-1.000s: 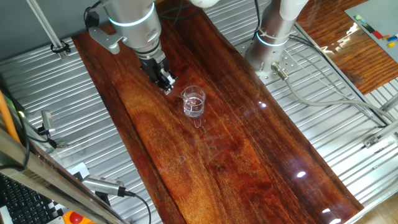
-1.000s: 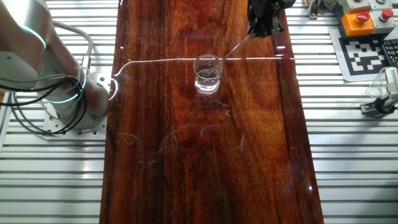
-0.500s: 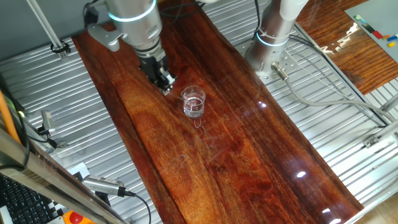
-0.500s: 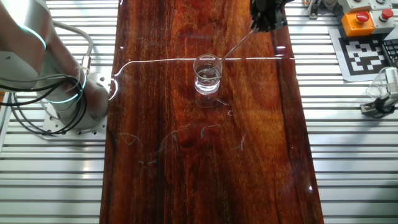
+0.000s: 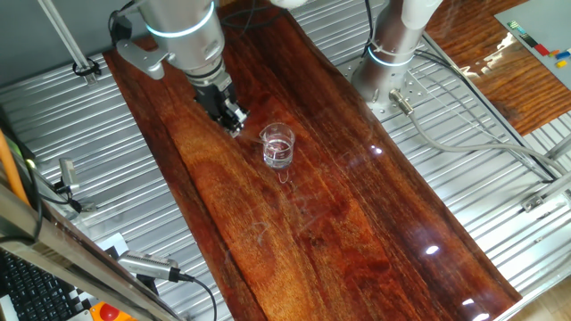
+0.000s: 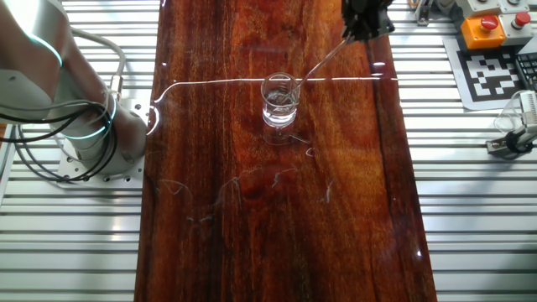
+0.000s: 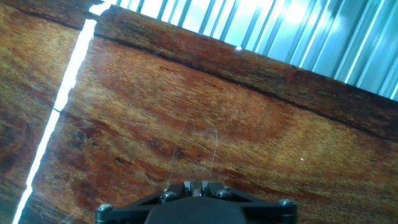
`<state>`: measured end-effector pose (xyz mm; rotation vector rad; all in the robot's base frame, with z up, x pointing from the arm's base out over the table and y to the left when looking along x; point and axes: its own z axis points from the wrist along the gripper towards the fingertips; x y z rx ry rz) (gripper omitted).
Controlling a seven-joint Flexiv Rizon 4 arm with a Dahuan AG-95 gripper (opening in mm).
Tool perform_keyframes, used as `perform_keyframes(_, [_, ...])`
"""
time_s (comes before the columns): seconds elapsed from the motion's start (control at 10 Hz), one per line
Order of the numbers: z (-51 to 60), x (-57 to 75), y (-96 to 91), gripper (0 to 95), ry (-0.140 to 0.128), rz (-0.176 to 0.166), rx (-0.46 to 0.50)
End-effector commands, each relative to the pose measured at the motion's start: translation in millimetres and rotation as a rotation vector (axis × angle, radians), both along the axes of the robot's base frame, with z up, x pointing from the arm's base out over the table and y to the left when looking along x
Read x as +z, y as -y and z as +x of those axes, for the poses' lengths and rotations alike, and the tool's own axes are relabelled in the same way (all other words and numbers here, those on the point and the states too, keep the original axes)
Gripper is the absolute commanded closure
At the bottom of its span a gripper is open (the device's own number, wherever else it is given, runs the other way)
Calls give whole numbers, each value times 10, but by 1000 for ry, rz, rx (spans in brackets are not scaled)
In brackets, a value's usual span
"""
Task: Stir the beaker with a glass rod
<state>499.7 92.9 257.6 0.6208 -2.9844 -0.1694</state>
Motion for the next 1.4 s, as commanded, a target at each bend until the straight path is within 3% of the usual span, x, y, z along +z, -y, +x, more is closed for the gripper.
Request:
perform_keyframes(0.1, [-7,1,-3,950,-4,4,-1])
perform_keyframes(0.6, [-35,31,-54,950,12,27,-20])
perform_keyframes(1.1, [-33,13,-27,950,15,26,-5])
perform_keyframes(1.4, [-153,12,38,950,21,35,-1])
